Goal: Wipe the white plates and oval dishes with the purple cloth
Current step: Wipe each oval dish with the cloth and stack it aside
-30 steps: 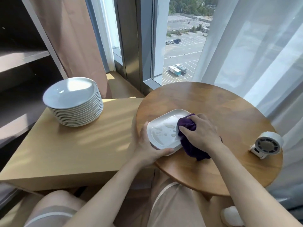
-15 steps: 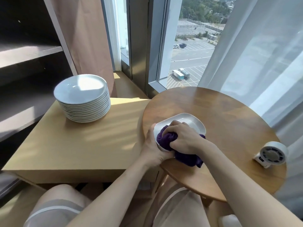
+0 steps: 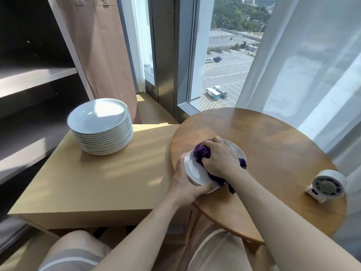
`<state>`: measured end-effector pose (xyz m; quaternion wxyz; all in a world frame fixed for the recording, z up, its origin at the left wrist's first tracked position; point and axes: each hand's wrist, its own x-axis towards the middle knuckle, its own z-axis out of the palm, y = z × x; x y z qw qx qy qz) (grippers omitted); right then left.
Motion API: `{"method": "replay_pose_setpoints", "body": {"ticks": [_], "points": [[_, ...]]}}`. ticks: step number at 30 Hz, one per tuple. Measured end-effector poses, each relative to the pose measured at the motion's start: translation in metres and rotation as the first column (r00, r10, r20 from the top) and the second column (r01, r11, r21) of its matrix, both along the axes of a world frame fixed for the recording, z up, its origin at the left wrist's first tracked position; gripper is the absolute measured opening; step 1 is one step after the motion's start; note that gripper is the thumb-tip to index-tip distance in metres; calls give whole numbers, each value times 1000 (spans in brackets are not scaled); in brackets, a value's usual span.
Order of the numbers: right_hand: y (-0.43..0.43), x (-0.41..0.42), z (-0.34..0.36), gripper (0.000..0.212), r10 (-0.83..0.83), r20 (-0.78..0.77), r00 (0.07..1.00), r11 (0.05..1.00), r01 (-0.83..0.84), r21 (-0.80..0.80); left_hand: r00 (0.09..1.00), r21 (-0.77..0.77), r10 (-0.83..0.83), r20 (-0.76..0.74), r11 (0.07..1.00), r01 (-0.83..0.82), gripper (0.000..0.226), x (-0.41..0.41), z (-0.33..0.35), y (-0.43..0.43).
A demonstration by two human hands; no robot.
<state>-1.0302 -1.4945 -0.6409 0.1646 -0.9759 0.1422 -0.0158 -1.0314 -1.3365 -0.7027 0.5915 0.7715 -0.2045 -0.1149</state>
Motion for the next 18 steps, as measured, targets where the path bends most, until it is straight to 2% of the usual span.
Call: {"method": "replay_pose_setpoints", "body": {"ticks": [4,8,18], "points": [[-28,1,2,34,-142,4,990,984,142,-109,1000,91,1,14,996,-2,114,2,-4,3],[-39,1,6,37,-168,-44,985,969,157,-189,999,140,27,19,990,-29,113,2,-9,2],[-47,-29,19,42,-133,-194,972,987,112,-115,999,113,36,35,993,-40,107,1,-11,-1]]}}
